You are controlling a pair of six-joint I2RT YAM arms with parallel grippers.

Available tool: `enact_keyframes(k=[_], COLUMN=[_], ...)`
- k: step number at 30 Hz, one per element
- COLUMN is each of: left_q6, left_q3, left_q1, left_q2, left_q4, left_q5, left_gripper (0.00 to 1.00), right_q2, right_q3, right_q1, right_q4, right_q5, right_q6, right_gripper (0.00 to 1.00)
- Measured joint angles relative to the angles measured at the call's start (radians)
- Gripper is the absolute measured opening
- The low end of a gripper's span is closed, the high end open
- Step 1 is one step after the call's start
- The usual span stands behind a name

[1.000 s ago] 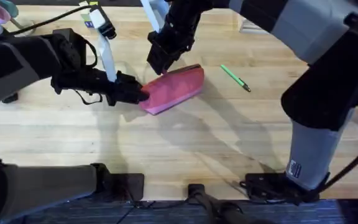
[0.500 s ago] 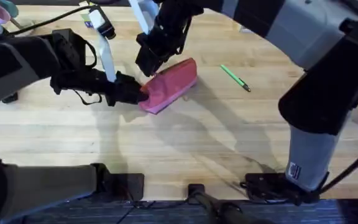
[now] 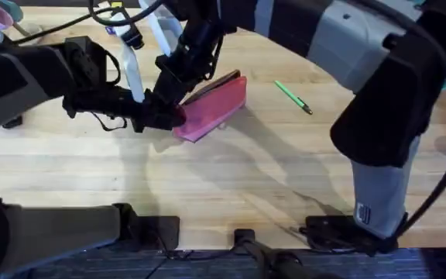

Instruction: Unzip the bag, pick up the pens from the table one at a time and place them inside, then zip the bag closed.

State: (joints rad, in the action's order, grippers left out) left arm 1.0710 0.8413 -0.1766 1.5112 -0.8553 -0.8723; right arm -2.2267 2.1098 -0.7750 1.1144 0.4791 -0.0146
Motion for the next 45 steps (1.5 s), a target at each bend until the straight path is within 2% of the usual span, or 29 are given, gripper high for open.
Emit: enact_keyframes(k=[6, 7, 11, 14, 17, 18, 19, 26, 29, 34, 35, 36, 40, 41, 42, 45], left_q6=[0.0, 0.0, 0.003, 0.003, 0.002, 0.002, 0.002, 0.002, 0.002, 0.003, 0.003, 0.003, 0.0, -0.004, -0.005, -0.004], left_q3=[-0.002, -0.002, -0.004, -0.004, -0.004, -0.004, -0.004, -0.004, -0.004, -0.004, -0.004, -0.004, -0.004, -0.004, -0.004, -0.004], left_q1=[-0.001, 0.0, 0.001, 0.005, 0.007, 0.007, 0.007, 0.006, 0.006, 0.006, 0.006, 0.006, 0.006, 0.006, 0.006, 0.006], left_q2=[0.0, 0.0, 0.0, 0.0, 0.0, 0.0, 0.0, 0.0, 0.0, 0.0, 0.0, 0.0, 0.0, 0.0, 0.0, 0.0], left_q4=[0.001, 0.001, -0.001, 0.0, 0.003, 0.006, 0.008, 0.01, 0.01, 0.011, 0.013, 0.019, 0.038, 0.041, 0.047, 0.069], left_q5=[-0.003, -0.004, -0.009, -0.022, -0.026, -0.026, -0.026, -0.025, -0.025, -0.025, -0.026, -0.031, -0.056, -0.059, -0.06, -0.07], left_gripper=[0.041, 0.041, 0.041, 0.042, 0.042, 0.042, 0.042, 0.041, 0.041, 0.051, 0.125, 0.25, 0.879, 0.96, 0.985, 0.992], right_q2=[0.0, 0.0, 0.003, 0.024, 0.06, 0.076, 0.094, 0.212, 0.227, 0.225, 0.225, 0.225, 0.225, 0.225, 0.225, 0.225], right_q3=[0.001, 0.002, 0.008, 0.008, 0.008, 0.008, 0.008, 0.009, 0.01, 0.01, 0.01, 0.01, 0.01, 0.01, 0.01, 0.01], right_q1=[0.0, 0.0, 0.004, 0.006, 0.013, 0.016, 0.021, 0.118, 0.163, 0.18, 0.18, 0.179, 0.178, 0.178, 0.178, 0.178], right_q4=[0.009, 0.018, 0.055, 0.097, 0.128, 0.133, 0.138, 0.148, 0.148, 0.149, 0.148, 0.145, 0.143, 0.142, 0.142, 0.143], right_q5=[-0.005, -0.01, -0.079, -0.147, -0.205, -0.217, -0.23, -0.294, -0.307, -0.311, -0.311, -0.311, -0.311, -0.311, -0.311, -0.311], right_q6=[0.004, 0.008, 0.015, 0.016, 0.012, 0.009, 0.006, -0.016, -0.035, -0.072, -0.076, -0.081, -0.101, -0.109, -0.117, -0.148], right_gripper=[0.033, 0.065, 0.364, 0.552, 0.872, 0.955, 0.986, 0.997, 0.997, 0.997, 0.997, 0.997, 0.997, 0.997, 0.997, 0.997])
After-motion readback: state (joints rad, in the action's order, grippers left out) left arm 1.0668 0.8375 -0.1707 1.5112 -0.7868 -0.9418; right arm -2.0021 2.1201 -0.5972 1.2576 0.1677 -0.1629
